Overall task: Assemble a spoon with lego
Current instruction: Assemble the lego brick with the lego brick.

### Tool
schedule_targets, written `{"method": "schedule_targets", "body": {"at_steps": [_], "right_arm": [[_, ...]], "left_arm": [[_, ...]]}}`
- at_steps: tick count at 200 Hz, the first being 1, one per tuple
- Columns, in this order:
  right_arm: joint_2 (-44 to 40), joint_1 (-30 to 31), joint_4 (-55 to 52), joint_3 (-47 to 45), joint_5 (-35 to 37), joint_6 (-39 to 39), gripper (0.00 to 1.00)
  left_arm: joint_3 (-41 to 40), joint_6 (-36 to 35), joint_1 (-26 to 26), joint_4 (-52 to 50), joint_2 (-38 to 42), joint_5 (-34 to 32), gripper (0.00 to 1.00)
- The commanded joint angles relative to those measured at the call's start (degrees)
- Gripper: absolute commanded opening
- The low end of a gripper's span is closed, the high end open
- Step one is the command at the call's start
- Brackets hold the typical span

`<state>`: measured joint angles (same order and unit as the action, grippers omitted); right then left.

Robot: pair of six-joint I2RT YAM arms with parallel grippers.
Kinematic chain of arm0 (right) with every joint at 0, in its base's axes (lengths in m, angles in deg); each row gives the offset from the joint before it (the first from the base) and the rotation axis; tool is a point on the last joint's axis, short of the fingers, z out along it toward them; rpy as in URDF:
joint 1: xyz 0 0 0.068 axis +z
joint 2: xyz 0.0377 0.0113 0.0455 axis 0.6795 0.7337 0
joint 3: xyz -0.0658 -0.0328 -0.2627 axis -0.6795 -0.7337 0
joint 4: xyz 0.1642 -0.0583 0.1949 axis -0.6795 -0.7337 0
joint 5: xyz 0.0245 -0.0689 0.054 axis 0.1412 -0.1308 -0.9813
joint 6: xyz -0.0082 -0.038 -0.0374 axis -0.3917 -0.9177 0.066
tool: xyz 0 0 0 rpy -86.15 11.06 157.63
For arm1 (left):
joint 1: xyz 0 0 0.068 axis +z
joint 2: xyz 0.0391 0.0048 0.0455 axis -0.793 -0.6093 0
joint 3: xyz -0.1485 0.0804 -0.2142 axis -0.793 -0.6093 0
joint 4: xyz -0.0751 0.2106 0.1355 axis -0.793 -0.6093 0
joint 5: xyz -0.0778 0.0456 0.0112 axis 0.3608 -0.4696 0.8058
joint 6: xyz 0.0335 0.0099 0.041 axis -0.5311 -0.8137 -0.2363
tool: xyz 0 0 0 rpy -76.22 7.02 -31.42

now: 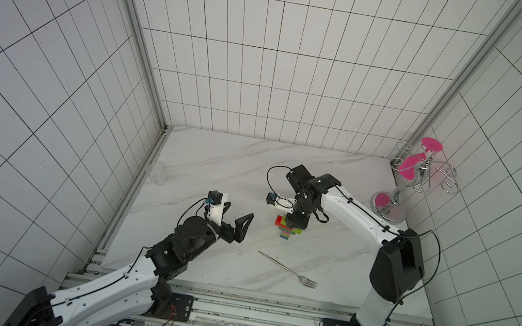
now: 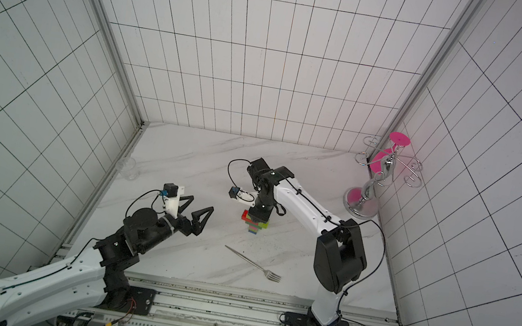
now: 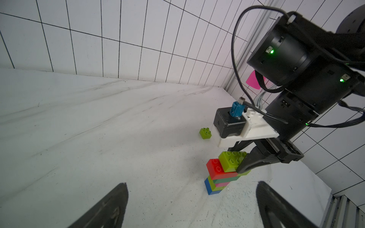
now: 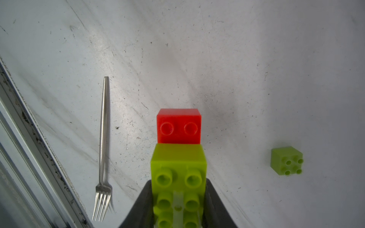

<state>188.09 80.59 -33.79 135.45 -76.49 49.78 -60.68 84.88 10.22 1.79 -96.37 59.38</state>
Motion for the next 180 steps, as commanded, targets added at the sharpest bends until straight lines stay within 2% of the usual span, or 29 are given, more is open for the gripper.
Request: {"method": "schedule_targets", "body": {"at_steps": [1, 76, 117, 149, 180], "right_arm": [[6.0, 0.3, -3.6, -1.4, 3.2, -0.8, 0.11], [9.5, 0.7, -4.8, -0.2, 5.9, 0.0, 0.1], [7.8, 1.4, -4.4, 1.2, 7.7, 1.0, 0.09], [5.3, 1.4, -4.4, 2.5, 5.2, 1.2, 0.09], [4.0, 1.4, -5.5, 4.8, 6.0, 1.2, 0.09]], "left_arm": [[-0.4, -0.5, 0.0, 0.2, 0.1, -0.1, 0.99], [-0.4, -0.7, -0.1, 0.2, 0.0, -0.1, 0.99], [-0.3, -0.6, 0.0, 0.4, -0.4, 0.0, 0.99], [-0.3, -0.7, -0.1, 0.4, -0.3, 0.1, 0.99], [-0.3, -0.8, 0.0, 0.2, -0.1, 0.0, 0.99]]}}
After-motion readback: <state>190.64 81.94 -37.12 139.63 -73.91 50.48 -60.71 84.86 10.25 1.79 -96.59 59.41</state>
